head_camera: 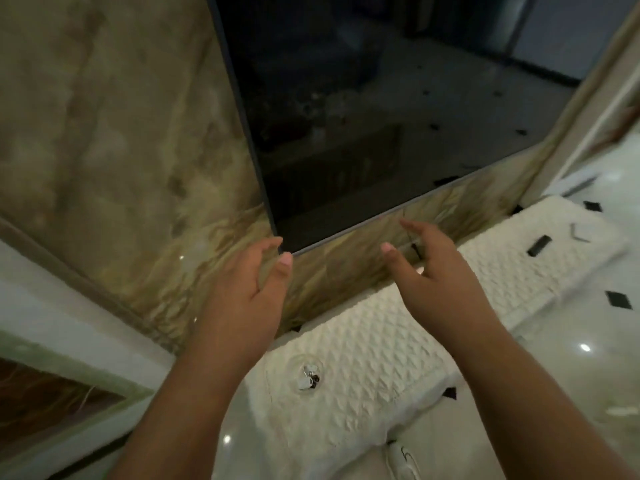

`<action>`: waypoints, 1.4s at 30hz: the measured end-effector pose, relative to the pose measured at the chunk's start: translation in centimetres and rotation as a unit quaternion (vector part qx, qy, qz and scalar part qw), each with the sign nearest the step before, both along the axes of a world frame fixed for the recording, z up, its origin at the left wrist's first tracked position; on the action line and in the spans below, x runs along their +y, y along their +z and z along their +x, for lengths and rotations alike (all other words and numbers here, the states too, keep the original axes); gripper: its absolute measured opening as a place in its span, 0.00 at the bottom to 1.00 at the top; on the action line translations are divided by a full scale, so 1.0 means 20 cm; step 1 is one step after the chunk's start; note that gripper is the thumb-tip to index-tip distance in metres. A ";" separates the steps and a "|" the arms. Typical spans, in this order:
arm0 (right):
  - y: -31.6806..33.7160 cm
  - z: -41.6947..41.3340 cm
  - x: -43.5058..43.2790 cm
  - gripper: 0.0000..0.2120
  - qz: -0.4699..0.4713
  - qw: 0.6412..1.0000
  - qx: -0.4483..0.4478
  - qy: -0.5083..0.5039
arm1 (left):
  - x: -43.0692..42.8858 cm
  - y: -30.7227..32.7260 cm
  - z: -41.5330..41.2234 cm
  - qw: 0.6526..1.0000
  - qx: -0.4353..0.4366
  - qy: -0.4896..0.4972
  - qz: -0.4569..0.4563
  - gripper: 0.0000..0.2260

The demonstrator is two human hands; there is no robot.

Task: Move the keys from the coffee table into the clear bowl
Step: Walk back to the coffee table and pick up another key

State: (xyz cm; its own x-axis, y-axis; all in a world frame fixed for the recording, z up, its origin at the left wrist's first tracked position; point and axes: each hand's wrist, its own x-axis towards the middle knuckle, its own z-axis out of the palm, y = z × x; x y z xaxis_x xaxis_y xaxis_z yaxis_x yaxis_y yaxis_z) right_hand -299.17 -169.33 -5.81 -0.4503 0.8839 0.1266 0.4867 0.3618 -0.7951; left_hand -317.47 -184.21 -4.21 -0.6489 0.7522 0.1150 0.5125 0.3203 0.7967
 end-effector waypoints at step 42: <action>0.31 1.96 -0.76 0.27 0.008 0.860 -0.033 -0.509 | 0.45 0.33 1.83 0.836 0.017 -0.547 -0.030 0.21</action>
State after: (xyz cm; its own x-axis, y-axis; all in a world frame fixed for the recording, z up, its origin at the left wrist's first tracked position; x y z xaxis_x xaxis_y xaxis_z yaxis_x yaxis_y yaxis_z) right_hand -259.92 -184.58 0.43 0.5498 0.8224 0.1463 0.6014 -0.2682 -0.7525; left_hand -280.81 -175.29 2.44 0.4353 0.8983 0.0595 0.5473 -0.3165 0.7748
